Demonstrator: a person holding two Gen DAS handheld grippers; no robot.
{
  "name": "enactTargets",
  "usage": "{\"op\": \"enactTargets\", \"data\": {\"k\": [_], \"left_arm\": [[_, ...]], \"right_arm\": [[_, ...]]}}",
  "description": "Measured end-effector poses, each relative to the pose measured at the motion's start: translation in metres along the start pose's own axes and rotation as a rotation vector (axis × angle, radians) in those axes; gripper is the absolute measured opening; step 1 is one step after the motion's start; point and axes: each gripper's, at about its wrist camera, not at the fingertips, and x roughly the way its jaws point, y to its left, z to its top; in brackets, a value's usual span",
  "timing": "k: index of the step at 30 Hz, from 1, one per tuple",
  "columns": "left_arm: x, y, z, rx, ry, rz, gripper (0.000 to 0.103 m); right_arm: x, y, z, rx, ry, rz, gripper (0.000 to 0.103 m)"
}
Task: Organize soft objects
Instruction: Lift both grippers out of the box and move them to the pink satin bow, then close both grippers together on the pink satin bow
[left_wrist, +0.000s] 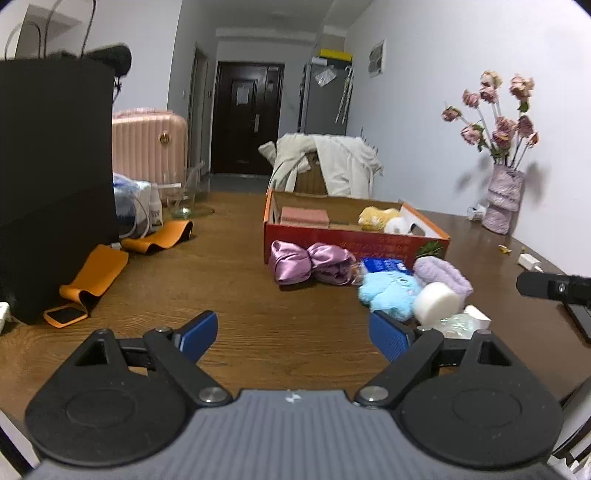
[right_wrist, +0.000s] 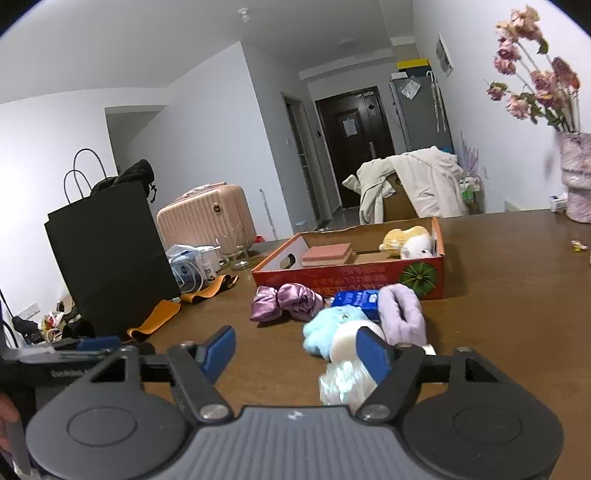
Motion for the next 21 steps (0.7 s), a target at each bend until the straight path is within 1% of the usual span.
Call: {"op": "enactTargets", "data": {"k": [2, 4, 6, 8, 10, 13, 15, 19, 21], "left_arm": [[0.017, 0.004, 0.005, -0.010, 0.018, -0.003, 0.090], [0.037, 0.009, 0.012, -0.019, 0.035, -0.013, 0.087], [0.062, 0.016, 0.022, -0.036, 0.055, -0.025, 0.082], [0.088, 0.022, 0.032, -0.062, 0.070, -0.038, 0.072], [0.111, 0.027, 0.042, -0.083, 0.079, -0.051, 0.068], [0.146, 0.034, 0.054, -0.100, 0.090, -0.095, 0.067], [0.165, 0.036, 0.057, -0.091, 0.101, -0.104, 0.067], [0.202, 0.039, 0.057, -0.077, 0.142, -0.130, 0.067], [0.214, 0.041, 0.054, -0.083, 0.157, -0.148, 0.064]], "right_arm": [[0.017, -0.001, 0.008, 0.000, 0.014, 0.007, 0.062], [0.037, -0.003, 0.015, 0.007, 0.029, 0.010, 0.060], [0.060, -0.006, 0.023, 0.012, 0.047, 0.017, 0.057], [0.086, -0.006, 0.032, 0.011, 0.070, 0.027, 0.055], [0.116, -0.006, 0.040, 0.009, 0.102, 0.041, 0.054], [0.160, -0.005, 0.051, -0.006, 0.147, 0.043, 0.053], [0.188, -0.005, 0.056, -0.012, 0.178, 0.037, 0.053], [0.238, -0.010, 0.061, 0.002, 0.238, 0.044, 0.053], [0.257, -0.014, 0.060, 0.015, 0.261, 0.038, 0.053]]}}
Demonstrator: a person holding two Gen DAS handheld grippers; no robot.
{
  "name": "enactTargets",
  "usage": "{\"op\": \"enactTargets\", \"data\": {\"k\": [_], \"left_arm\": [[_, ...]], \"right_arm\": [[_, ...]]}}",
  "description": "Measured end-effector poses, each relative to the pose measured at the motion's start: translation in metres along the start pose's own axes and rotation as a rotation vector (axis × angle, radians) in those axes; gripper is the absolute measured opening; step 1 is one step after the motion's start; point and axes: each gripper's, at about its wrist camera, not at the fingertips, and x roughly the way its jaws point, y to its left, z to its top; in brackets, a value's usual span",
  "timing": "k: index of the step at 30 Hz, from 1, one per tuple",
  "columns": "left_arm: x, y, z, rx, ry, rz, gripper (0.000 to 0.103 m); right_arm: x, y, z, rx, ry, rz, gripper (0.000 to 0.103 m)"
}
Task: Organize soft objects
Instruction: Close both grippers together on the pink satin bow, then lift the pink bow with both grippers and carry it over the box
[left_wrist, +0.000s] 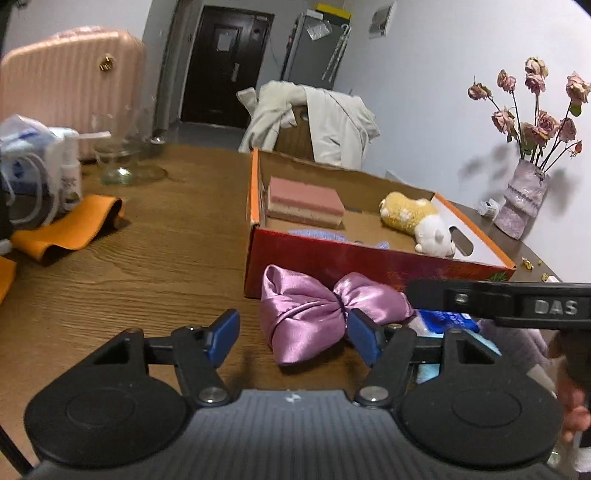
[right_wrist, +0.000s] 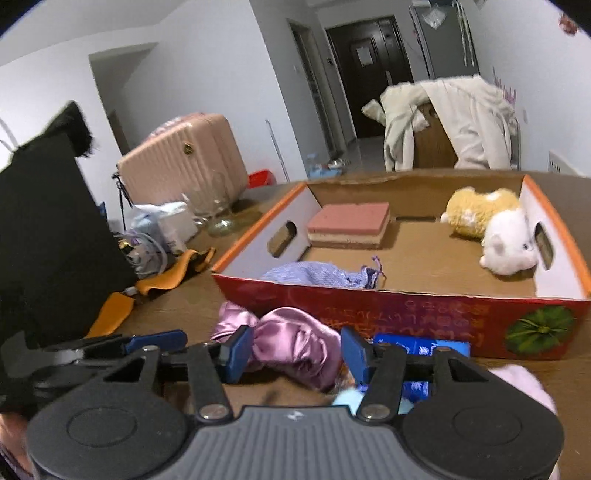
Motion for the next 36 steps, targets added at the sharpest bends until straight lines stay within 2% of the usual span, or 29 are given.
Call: {"op": "enactTargets", "data": {"k": [4, 6, 9, 13, 18, 23, 27, 36], "left_arm": [[0.017, 0.010, -0.003, -0.025, 0.027, -0.067, 0.037], [0.018, 0.014, -0.004, -0.039, 0.027, -0.097, 0.034], [0.017, 0.016, -0.006, -0.033, 0.017, -0.105, 0.028], [0.013, 0.012, -0.007, -0.007, 0.011, -0.100, 0.018], [-0.016, 0.001, -0.004, 0.018, -0.028, -0.088, 0.015], [-0.066, -0.011, -0.004, 0.029, -0.085, -0.097, 0.015], [-0.106, -0.030, -0.011, 0.076, -0.135, -0.095, 0.015], [-0.173, -0.062, -0.038, 0.086, -0.201, -0.134, 0.015]], "right_arm": [[0.026, -0.010, -0.002, 0.043, 0.031, 0.043, 0.052], [0.032, -0.011, -0.003, 0.049, 0.042, 0.058, 0.041], [0.037, -0.005, -0.003, 0.012, 0.048, 0.063, 0.024], [0.036, 0.006, -0.006, -0.053, 0.042, 0.048, 0.019], [0.014, 0.022, -0.004, -0.105, 0.005, 0.049, 0.017], [-0.033, 0.043, -0.006, -0.150, -0.057, 0.085, 0.017], [-0.076, 0.061, -0.015, -0.179, -0.110, 0.094, 0.017], [-0.162, 0.082, -0.054, -0.198, -0.206, 0.090, 0.017]]}}
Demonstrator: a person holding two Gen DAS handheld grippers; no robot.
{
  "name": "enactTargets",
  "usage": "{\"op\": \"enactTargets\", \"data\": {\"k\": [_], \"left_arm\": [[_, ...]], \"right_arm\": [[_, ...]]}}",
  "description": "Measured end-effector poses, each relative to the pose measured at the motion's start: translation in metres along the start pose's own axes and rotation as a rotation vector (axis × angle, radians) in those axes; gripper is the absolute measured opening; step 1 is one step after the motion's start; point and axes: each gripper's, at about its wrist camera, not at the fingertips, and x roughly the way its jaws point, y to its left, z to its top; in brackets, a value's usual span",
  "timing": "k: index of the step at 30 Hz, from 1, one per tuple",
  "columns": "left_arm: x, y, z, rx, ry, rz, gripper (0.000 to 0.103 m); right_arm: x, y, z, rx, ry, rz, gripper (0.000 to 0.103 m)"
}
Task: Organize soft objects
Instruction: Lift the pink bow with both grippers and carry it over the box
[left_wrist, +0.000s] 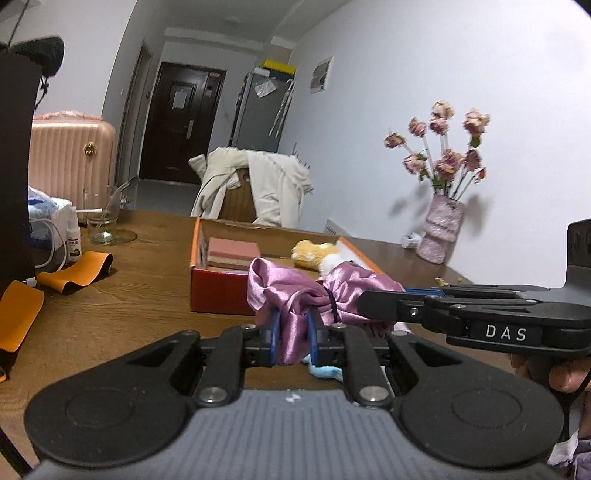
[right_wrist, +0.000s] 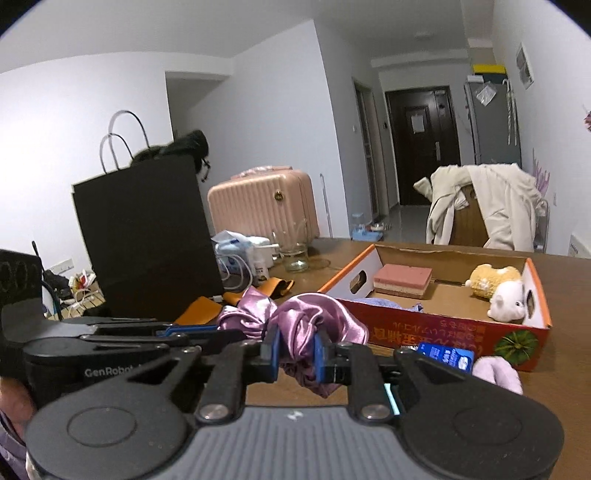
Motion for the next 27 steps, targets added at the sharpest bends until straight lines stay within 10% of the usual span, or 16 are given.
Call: {"op": "enactTargets", "data": {"k": [14, 27], "left_arm": [[-0.025, -0.018, -0.004, 0.010, -0.034, -0.012, 0.015], [0.106, 0.025, 0.088, -0.016, 0.054, -0.058, 0.015]], "right_arm": [[-0.041, 0.011, -0.013, 0.007, -0.064, 0.007, 0.017], [0.053, -0.086, 0.062, 0.185, -0.031, 0.036, 0.017]]}}
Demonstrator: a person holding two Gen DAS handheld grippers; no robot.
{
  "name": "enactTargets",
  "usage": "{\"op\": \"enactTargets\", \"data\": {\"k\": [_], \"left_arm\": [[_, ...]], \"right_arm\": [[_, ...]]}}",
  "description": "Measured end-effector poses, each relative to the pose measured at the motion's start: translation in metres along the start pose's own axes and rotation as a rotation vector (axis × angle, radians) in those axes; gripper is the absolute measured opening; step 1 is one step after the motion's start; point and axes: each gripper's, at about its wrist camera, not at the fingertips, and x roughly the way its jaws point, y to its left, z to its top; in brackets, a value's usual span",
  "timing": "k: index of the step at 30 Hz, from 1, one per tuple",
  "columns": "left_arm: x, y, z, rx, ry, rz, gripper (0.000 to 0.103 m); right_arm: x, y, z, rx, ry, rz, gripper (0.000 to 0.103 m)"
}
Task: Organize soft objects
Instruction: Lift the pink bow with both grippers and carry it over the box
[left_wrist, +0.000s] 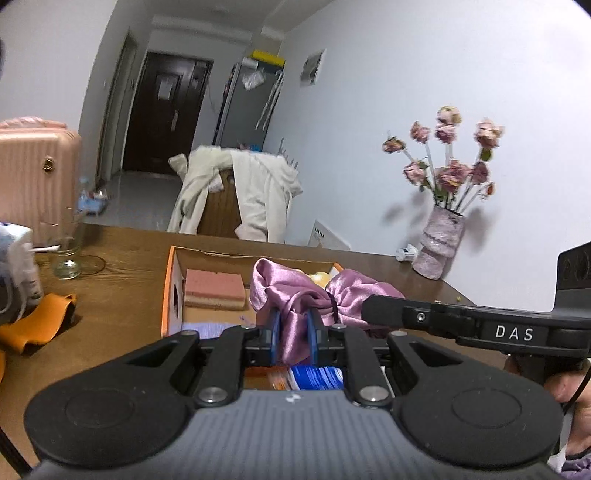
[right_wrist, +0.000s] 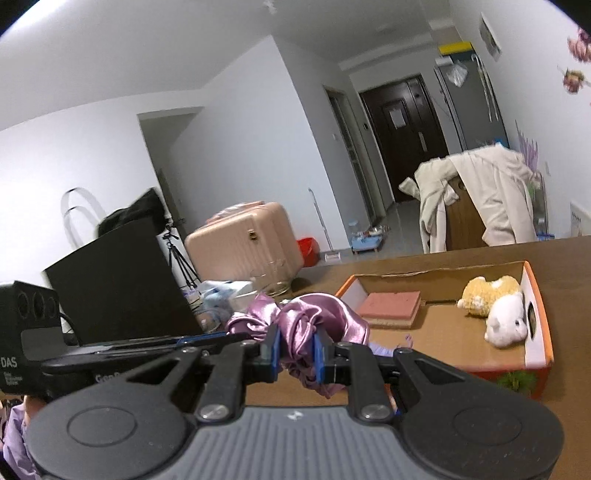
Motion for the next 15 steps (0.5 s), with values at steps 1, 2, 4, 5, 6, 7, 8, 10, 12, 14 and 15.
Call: {"op": "enactTargets", "data": {"k": [1, 2, 4, 5, 6, 7, 8, 10, 12, 14, 15], "left_arm": [[0.016, 0.007, 0.010, -0.004, 0.015, 0.005, 0.015], [0.032, 0.013, 0.019, -0.011, 0.034, 0.012, 0.015], [0.065, 0.028, 0.034, -0.012, 0.067, 0.025, 0.016], [0.081, 0.035, 0.039, -0.013, 0.082, 0.038, 0.016], [0.100, 0.043, 0.044, -0.007, 0.100, 0.060, 0.016], [0.116, 0.050, 0.048, -0.009, 0.119, 0.082, 0.016], [0.130, 0.057, 0.049, -0.012, 0.138, 0.092, 0.015], [0.160, 0.072, 0.048, -0.021, 0.191, 0.113, 0.016], [0.185, 0.083, 0.041, -0.008, 0.243, 0.141, 0.016], [0.199, 0.087, 0.035, 0.030, 0.262, 0.173, 0.018], [0.204, 0.089, 0.031, 0.050, 0.257, 0.190, 0.018]], "right_arm": [[0.015, -0.010, 0.011, 0.016, 0.017, -0.002, 0.017], [0.028, -0.018, 0.019, 0.029, 0.035, -0.002, 0.017], [0.058, -0.036, 0.035, 0.054, 0.070, -0.012, 0.017], [0.076, -0.047, 0.043, 0.077, 0.092, -0.016, 0.017], [0.090, -0.055, 0.049, 0.095, 0.112, -0.015, 0.017], [0.109, -0.065, 0.054, 0.112, 0.136, -0.015, 0.017], [0.124, -0.071, 0.057, 0.115, 0.159, -0.019, 0.017], [0.155, -0.084, 0.058, 0.110, 0.209, -0.046, 0.017], [0.183, -0.098, 0.055, 0.128, 0.274, -0.060, 0.017], [0.208, -0.114, 0.048, 0.172, 0.331, -0.059, 0.017], [0.217, -0.121, 0.045, 0.195, 0.356, -0.056, 0.017]]}}
